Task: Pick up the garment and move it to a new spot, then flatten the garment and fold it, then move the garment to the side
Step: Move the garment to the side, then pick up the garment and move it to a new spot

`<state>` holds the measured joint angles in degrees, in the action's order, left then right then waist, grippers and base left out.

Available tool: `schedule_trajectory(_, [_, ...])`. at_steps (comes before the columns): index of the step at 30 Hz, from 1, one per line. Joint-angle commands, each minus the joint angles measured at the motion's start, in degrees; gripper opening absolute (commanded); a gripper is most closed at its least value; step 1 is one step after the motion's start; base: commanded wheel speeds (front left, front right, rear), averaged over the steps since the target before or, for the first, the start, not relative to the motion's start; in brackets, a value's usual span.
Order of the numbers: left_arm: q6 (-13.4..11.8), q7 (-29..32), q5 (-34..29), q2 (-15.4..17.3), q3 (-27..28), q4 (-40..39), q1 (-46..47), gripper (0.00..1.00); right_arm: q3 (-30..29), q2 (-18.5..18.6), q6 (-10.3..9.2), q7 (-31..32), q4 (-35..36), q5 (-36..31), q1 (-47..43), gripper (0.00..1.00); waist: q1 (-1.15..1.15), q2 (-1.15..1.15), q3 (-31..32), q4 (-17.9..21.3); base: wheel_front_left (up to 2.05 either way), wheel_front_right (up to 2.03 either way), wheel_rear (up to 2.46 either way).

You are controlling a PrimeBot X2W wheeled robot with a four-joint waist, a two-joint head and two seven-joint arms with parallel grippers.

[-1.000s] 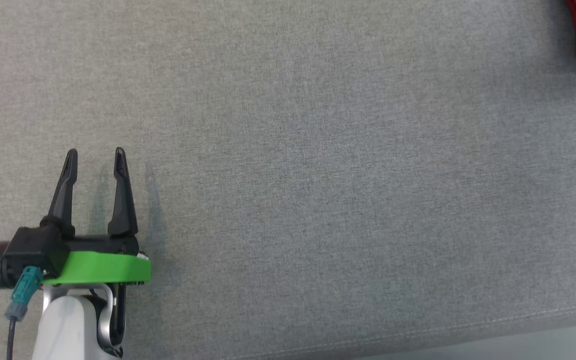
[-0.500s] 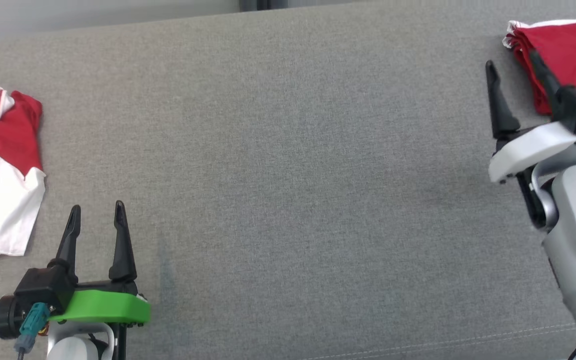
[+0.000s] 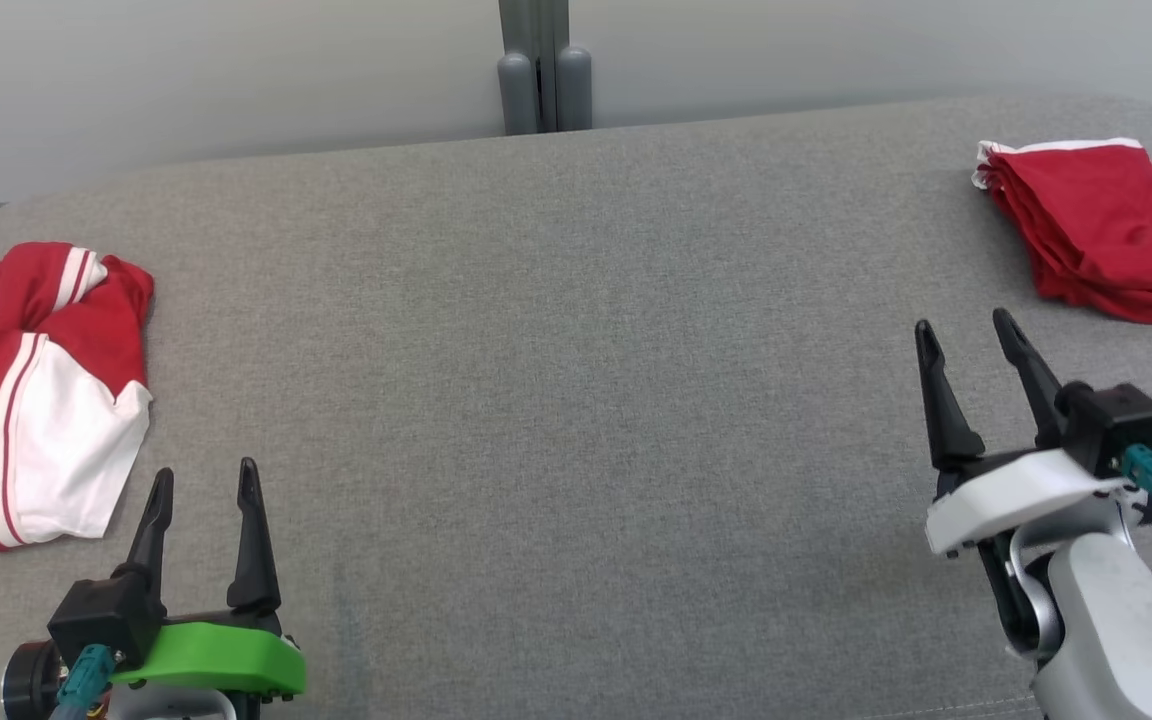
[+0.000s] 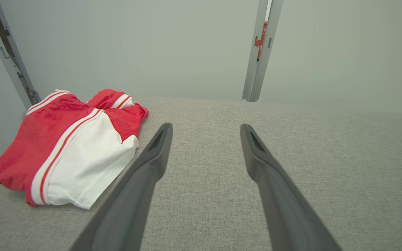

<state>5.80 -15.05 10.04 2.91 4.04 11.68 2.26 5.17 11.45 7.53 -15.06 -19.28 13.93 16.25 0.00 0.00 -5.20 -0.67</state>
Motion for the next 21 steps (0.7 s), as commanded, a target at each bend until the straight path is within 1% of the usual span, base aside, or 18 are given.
schedule_trajectory(1, [-0.2,-0.2,0.4,0.0,0.0,0.2,-1.0,1.00,-0.6,-0.6,-0.07,-0.2,0.9,0.1,-2.3,1.00,0.00,0.00,1.4,-0.7,0.00,0.00,0.00])
schedule_trajectory(9, [-0.1,-0.2,0.1,0.0,-0.8,1.5,-1.7,1.00,-3.9,-3.4,-0.07,-0.2,4.5,-1.0,-9.8,1.00,0.00,0.00,3.0,-2.1,0.00,0.00,0.00])
schedule_trajectory(14, [0.1,-0.2,-0.3,0.0,-0.9,2.3,-1.8,1.00,-4.8,-4.5,-0.07,-0.2,5.4,-1.1,-11.8,1.00,0.00,0.00,3.7,-2.7,0.00,0.00,0.00])
schedule_trajectory(21, [0.2,-0.2,-0.7,0.0,-0.8,2.8,-2.1,1.00,-4.8,-5.2,-0.07,-0.2,5.5,-1.4,-12.9,1.00,0.00,0.00,4.4,-2.8,0.00,0.00,0.00])
